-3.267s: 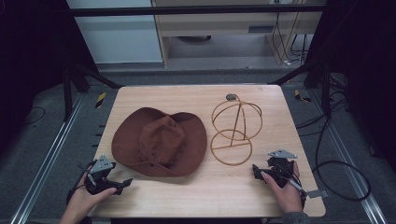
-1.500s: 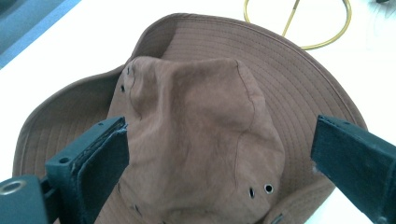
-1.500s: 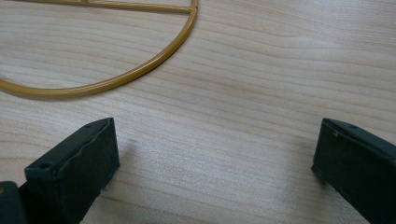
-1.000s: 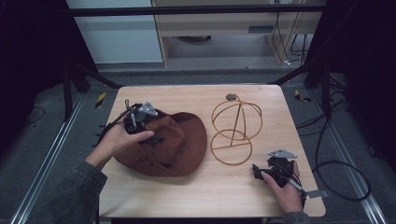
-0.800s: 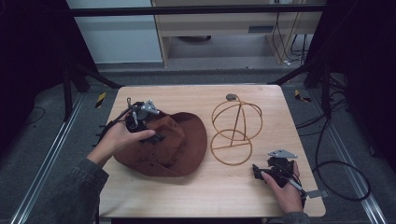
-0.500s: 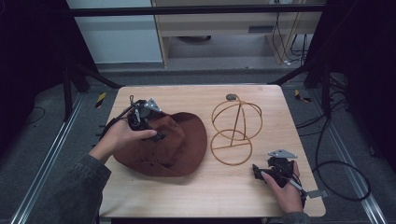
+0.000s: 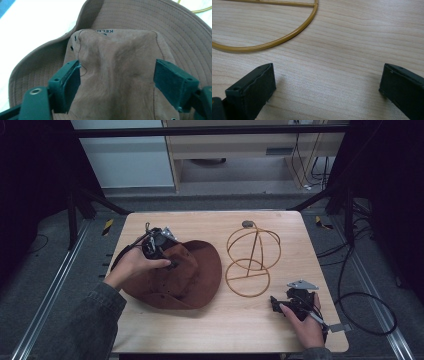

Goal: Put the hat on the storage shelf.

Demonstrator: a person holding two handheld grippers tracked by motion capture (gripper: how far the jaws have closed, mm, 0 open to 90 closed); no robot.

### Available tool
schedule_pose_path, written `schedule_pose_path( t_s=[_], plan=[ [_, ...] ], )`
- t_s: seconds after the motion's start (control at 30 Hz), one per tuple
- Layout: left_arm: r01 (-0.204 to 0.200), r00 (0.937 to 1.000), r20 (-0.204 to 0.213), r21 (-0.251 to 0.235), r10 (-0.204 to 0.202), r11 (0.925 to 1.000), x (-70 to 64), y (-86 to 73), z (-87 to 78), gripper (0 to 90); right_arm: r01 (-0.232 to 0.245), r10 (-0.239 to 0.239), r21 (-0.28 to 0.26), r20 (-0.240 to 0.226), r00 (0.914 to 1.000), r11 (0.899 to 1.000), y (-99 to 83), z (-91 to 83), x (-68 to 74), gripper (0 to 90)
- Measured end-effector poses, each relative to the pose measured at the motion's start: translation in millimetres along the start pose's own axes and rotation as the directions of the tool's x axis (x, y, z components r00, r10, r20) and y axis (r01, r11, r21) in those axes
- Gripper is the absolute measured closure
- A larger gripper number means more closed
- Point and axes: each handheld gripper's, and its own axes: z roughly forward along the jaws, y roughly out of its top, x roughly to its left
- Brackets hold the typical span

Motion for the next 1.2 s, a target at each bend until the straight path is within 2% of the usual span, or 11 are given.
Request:
schedule_pose_path(
  t_s=[0.2, 0.5, 0.57, 0.63, 0.67, 0.73, 0.8, 0.87, 0.9, 1.03, 1.2],
  plan=[
    [0.003, 0.9999, 0.014, 0.016, -0.003, 0.9999, 3.3, 0.1, 6.4, 31.7, 0.000, 0.000, 0.000, 0.000, 1.0000, 1.000, 0.0, 0.0, 0.0, 0.4],
    [-0.019, 0.9994, 0.030, 0.050, 0.018, 0.9986, 2.1, 2.8, 15.0, 41.9, 0.000, 0.000, 0.000, 0.000, 1.0000, 1.000, 0.0, 0.0, 0.0, 0.4],
    [-0.018, 0.9993, 0.033, 0.055, 0.016, 0.9983, 1.7, 3.4, 16.7, 45.2, 0.000, 0.000, 0.000, 0.000, 1.0000, 1.000, 0.0, 0.0, 0.0, 0.4],
    [-0.019, 0.9992, 0.037, 0.059, 0.017, 0.9981, 1.1, 3.3, 19.2, 52.7, 0.000, 0.000, 0.000, 0.000, 1.0000, 1.000, 0.0, 0.0, 0.0, 0.4],
    [-0.022, 0.9991, 0.038, 0.064, 0.019, 0.9977, 0.7, 3.3, 20.3, 52.7, 0.000, 0.000, 0.000, 0.000, 1.0000, 1.000, 0.0, 0.0, 0.0, 0.4],
    [-0.025, 0.9993, 0.029, 0.072, 0.023, 0.9971, 0.2, 3.5, 21.8, 59.9, 0.000, 0.000, 0.000, 0.000, 1.0000, 1.000, 0.0, 0.0, 0.0, 0.4],
    [-0.028, 0.9993, 0.026, 0.066, 0.027, 0.9974, -0.2, 4.3, 20.5, 72.8, 0.000, 0.000, 0.000, 0.000, 1.0000, 1.000, 0.0, 0.0, 0.0, 0.4],
    [-0.028, 0.9993, 0.027, 0.066, 0.026, 0.9974, -0.4, 4.3, 20.1, 76.4, 0.000, 0.000, 0.000, 0.000, 1.0000, 1.000, 0.0, 0.0, 0.0, 0.4],
    [-0.027, 0.9993, 0.028, 0.066, 0.026, 0.9974, -0.6, 4.2, 19.5, 82.7, -0.003, 0.003, 0.001, -0.002, 1.0000, 1.000, 0.1, -0.2, 0.2, 0.4],
    [-0.018, 0.9992, 0.036, 0.051, 0.016, 0.9985, -0.1, 3.3, 15.4, 88.2, -0.002, 0.002, 0.001, -0.003, 1.0000, 1.000, 0.0, -0.2, 0.1, 0.4],
    [-0.010, 0.9992, 0.040, 0.022, 0.009, 0.9997, 0.3, 0.5, 6.9, 88.5, -0.002, 0.002, 0.001, -0.003, 1.0000, 1.000, 0.0, -0.2, 0.1, 0.4]
  ],
)
